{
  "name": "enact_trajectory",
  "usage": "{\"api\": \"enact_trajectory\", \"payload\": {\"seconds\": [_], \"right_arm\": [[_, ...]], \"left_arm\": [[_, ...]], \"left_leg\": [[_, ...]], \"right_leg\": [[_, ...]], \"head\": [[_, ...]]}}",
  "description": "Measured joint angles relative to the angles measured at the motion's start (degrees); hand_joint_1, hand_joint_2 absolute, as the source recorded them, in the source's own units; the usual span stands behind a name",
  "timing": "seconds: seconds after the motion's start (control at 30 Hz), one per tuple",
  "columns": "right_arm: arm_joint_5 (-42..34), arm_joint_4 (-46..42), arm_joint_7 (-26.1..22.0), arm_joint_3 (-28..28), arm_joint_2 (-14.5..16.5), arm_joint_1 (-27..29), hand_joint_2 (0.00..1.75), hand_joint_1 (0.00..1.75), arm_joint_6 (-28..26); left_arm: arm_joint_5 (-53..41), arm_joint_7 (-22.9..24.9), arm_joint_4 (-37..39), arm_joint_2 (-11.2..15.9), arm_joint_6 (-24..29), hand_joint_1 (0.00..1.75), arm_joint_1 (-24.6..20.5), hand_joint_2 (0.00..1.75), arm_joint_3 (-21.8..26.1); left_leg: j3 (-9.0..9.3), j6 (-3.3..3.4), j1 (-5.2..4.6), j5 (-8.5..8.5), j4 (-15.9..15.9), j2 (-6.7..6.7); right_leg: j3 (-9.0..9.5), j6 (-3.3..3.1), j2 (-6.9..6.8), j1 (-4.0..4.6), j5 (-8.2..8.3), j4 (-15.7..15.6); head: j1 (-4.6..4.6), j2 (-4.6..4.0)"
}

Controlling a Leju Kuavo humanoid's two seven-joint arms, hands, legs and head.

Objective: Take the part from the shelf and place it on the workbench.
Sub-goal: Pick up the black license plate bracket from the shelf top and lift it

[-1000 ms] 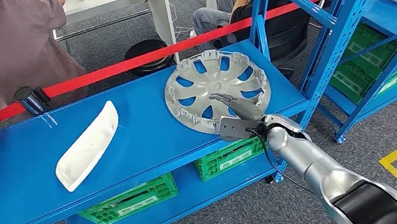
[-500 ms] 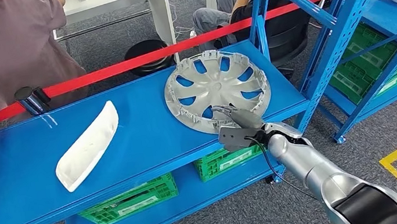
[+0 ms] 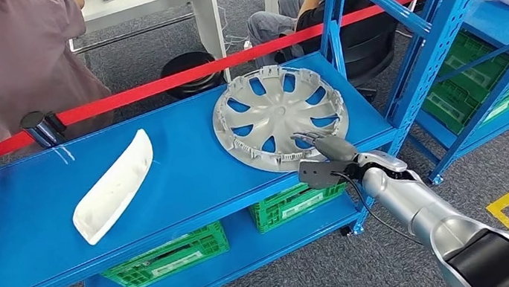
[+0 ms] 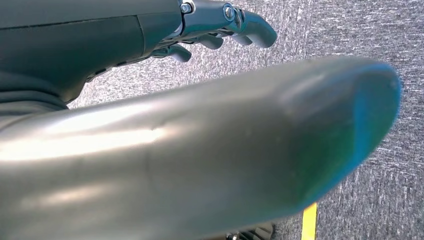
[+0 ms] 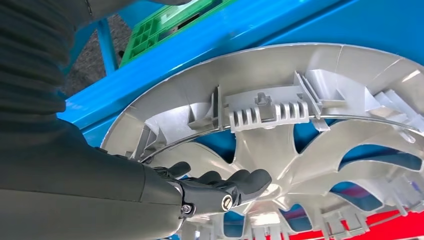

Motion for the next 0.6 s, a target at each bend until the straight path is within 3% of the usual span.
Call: {"api": "enact_trajectory", "payload": {"seconds": [0.2, 0.33, 0.6], "right_arm": [[-0.04, 0.00, 0.15, 0.16, -0.64, 0.34, 1.75, 0.00, -0.21], [-0.02, 0.00, 0.39, 0.36, -0.81, 0.40, 1.75, 1.74, -0.32], [-0.83, -0.56, 1.48, 0.67, -1.13, 0.78, 1.75, 1.75, -2.33]], "left_arm": [[-0.02, 0.08, 0.00, -0.06, -0.02, 0.00, -0.12, 0.00, 0.00], [-0.02, 0.08, 0.00, -0.13, -0.01, 0.00, -0.22, 0.00, 0.00], [-0.09, 0.04, 0.00, -0.17, -0.11, 0.00, -0.22, 0.00, 0.00]], "left_leg": [[0.17, 0.01, 0.00, -0.01, 0.00, 0.00], [0.25, 0.02, 0.00, -0.01, 0.00, 0.00], [0.32, 0.06, 0.00, -0.03, 0.00, 0.00]], "right_leg": [[0.19, 0.03, 0.00, 0.00, -0.02, 0.00], [0.27, 0.03, 0.00, 0.00, -0.02, -0.01], [0.36, 0.04, -0.01, 0.00, -0.03, -0.02]], "head": [[0.01, 0.00], [0.00, 0.00], [0.00, 0.00]]}}
